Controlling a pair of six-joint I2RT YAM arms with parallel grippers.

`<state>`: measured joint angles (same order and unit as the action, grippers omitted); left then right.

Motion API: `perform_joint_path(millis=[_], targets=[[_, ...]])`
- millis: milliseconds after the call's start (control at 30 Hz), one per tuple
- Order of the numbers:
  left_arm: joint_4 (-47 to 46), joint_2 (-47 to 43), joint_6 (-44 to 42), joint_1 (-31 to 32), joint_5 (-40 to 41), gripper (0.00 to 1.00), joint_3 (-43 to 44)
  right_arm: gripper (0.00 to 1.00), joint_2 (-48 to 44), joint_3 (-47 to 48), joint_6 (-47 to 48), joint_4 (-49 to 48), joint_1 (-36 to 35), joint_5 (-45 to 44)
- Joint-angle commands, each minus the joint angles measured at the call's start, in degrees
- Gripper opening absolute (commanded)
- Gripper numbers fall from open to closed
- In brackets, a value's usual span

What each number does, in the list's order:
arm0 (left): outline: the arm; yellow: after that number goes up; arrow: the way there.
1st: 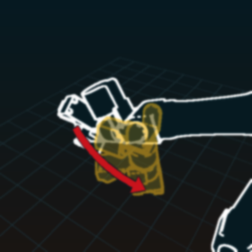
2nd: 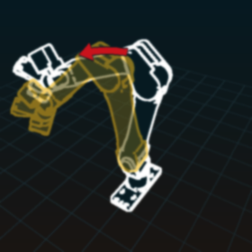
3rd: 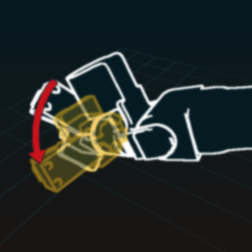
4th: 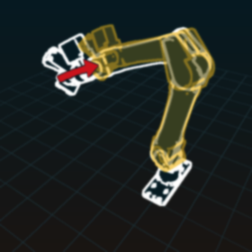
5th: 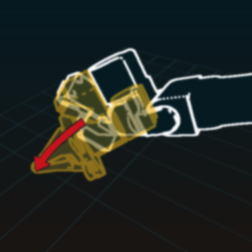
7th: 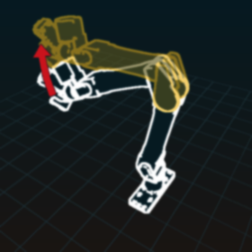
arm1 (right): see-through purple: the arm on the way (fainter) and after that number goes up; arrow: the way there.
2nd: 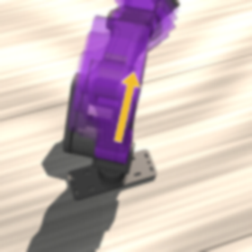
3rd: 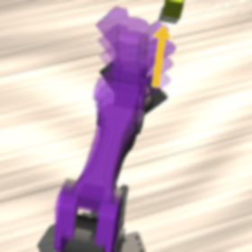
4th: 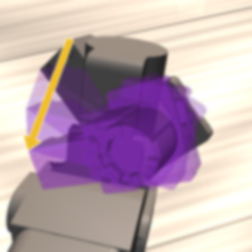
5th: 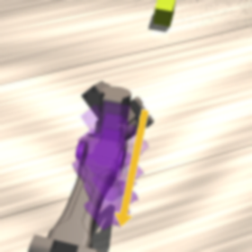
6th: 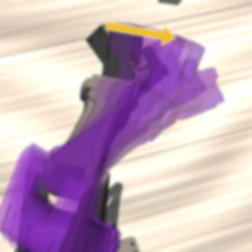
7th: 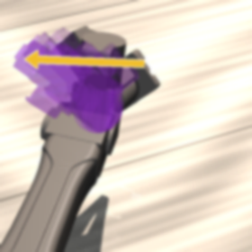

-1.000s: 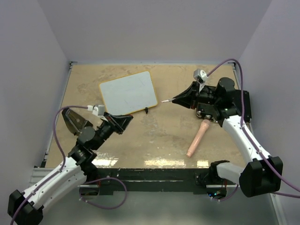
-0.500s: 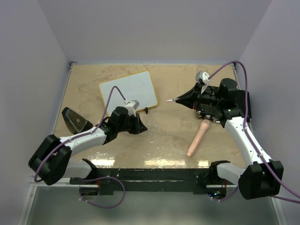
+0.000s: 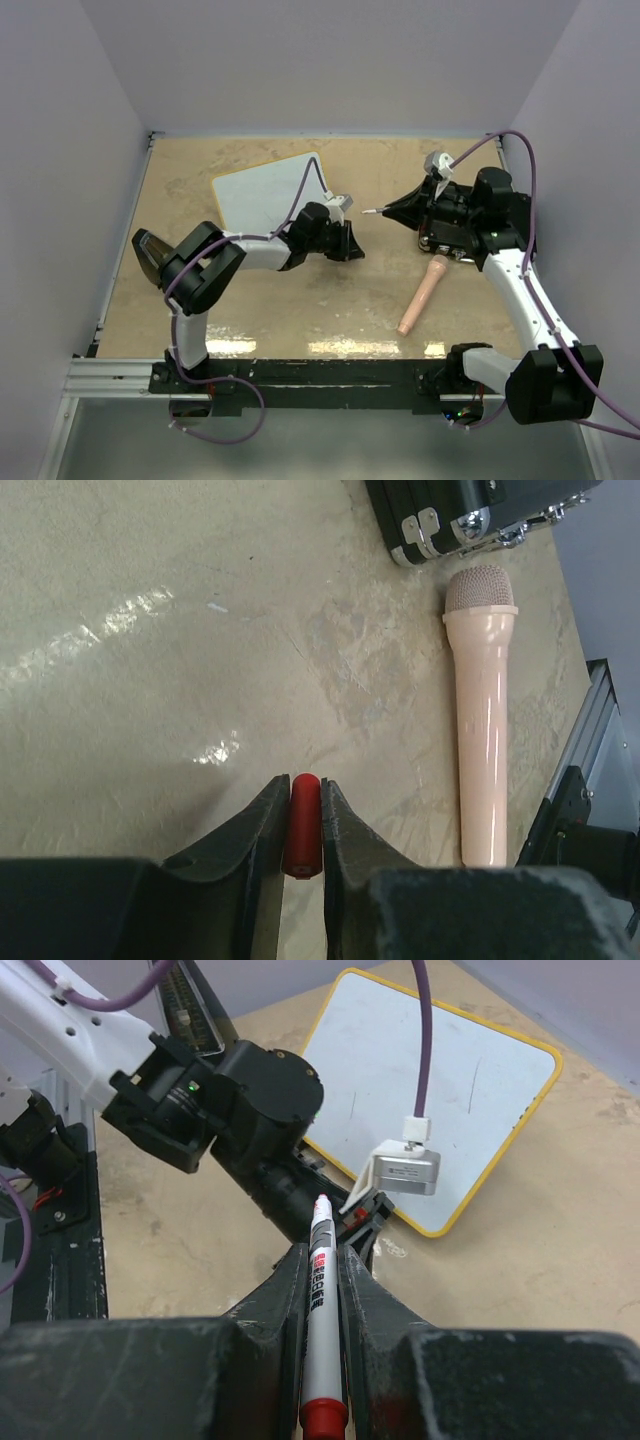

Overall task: Write a sentence on the whiteboard
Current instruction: Place the pen cap at the center of the board.

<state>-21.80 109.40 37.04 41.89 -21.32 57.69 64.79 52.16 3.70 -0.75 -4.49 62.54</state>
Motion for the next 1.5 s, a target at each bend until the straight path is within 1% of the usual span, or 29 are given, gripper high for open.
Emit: perform_joint_path(millis=[0, 100, 133, 200, 267, 367, 467, 500, 567, 600, 667, 700, 767, 800, 833, 900, 933, 1067, 1133, 1167, 1200, 1267, 1300, 1333, 1400, 1433, 1467], targets=[[-3.8, 5.4, 1.4, 0.4, 1.5, 0.25, 5.6, 0.00, -0.6, 2.0, 0.1, -0.9, 0.9, 0.9], [-4.9, 7.3, 2.2, 0.3, 2.3, 0.28, 6.6, 0.00, -0.5, 2.0, 0.1, -1.0, 1.1, 1.0], [-4.7, 7.5, 2.3, 0.4, 2.8, 0.34, 6.6, 0.00, -0.4, 2.0, 0.1, -1.0, 1.2, 1.2], [-4.6, 7.2, 2.0, 0.4, 4.1, 0.38, 6.6, 0.00, -0.3, 1.9, 0.0, -1.1, 1.4, 1.4], [-3.8, 6.9, 1.4, 0.3, 4.8, 0.40, 6.6, 0.00, -0.2, 1.8, -0.2, -1.2, 1.5, 1.6], [-2.9, 4.5, 0.5, 0.4, 5.6, 0.41, 5.3, 0.00, -0.2, 1.8, -0.2, -1.3, 1.7, 1.8], [-2.7, -0.5, -2.0, 0.3, 7.1, 0.41, 2.5, 0.00, -0.1, 1.7, 0.1, -1.3, 1.9, 2.2], [-2.7, -3.6, -2.6, 0.3, 7.2, 0.42, 1.6, 0.00, -0.2, 1.6, 0.2, -1.3, 2.0, 2.4], [-2.3, -6.9, -4.4, 0.2, 6.7, 0.44, -1.0, 0.00, -0.2, 1.5, 0.7, -1.3, 2.1, 2.8], [-2.1, -10.4, -5.0, 0.1, 6.7, 0.47, -2.0, 0.00, -0.2, 1.5, 0.9, -1.1, 2.2, 3.3], [-1.6, -14.3, -6.6, -0.2, 6.4, 0.49, -5.7, 0.00, -0.3, 1.5, 1.6, -0.7, 2.2, 3.9], [-1.4, -18.5, -7.1, -0.6, 6.3, 0.50, -7.1, 0.00, -0.3, 1.5, 1.7, -0.7, 2.3, 4.2], [1.1, -22.8, -9.2, -2.0, 6.7, 0.52, -9.9, 0.00, -0.3, 1.3, 2.2, -0.7, 2.4, 4.3], [2.4, -26.8, -10.3, -2.5, 7.0, 0.55, -10.6, 0.00, -0.4, 1.2, 2.3, -0.7, 2.3, 4.6], [5.4, -28.8, -11.4, -4.3, 7.4, 0.56, -10.8, 0.00, -0.4, 1.2, 2.4, -0.7, 2.3, 4.9], [8.1, -33.4, -14.3, -6.9, 6.4, 0.59, -11.1, 0.00, -0.5, 1.0, 2.5, -0.7, 2.3, 5.1], [10.5, -34.8, -15.2, -10.6, 5.3, 0.59, -11.3, 0.00, -0.5, 1.0, 2.6, -0.7, 2.3, 5.6], [16.2, -40.2, -19.8, -18.1, 5.2, 0.63, -9.8, 0.00, -0.6, 0.7, 3.3, -0.7, 2.4, 6.3], [18.1, -42.6, -20.8, -21.5, 6.1, 0.67, -8.7, 0.00, -0.7, 0.7, 3.4, -0.7, 2.5, 6.4], [18.5, -43.2, -21.7, -22.3, 7.8, 0.70, -8.5, 0.00, -0.6, 0.7, 3.4, -0.7, 2.5, 6.5], [18.4, -44.4, -22.3, -23.2, 8.8, 0.75, -8.5, 0.00, -0.6, 0.7, 3.5, -0.7, 2.5, 6.5], [16.9, -45.4, -23.3, -26.1, 10.2, 0.78, -8.9, 0.00, -0.5, 0.7, 3.5, -0.7, 2.5, 6.6], [16.4, -45.9, -23.2, -27.3, 10.7, 0.84, -9.1, 0.00, -0.6, 0.7, 3.6, -0.7, 2.5, 6.7], [16.0, -45.9, -23.1, -30.1, 10.9, 0.87, -8.7, 0.00, -0.6, 0.6, 3.6, -0.7, 2.6, 6.8], [16.3, -44.6, -21.8, -33.6, 8.4, 0.89, -7.7, 0.00, -0.5, 0.6, 3.7, -0.7, 2.6, 7.1], [17.6, -43.8, -20.5, -37.3, 7.1, 0.89, -5.9, 0.00, -0.6, 0.6, 3.7, -0.7, 2.6, 7.2], [18.8, -41.6, -19.9, -39.1, 4.3, 0.89, -4.8, 0.00, -0.6, 0.6, 3.7, -0.7, 2.6, 7.2]])
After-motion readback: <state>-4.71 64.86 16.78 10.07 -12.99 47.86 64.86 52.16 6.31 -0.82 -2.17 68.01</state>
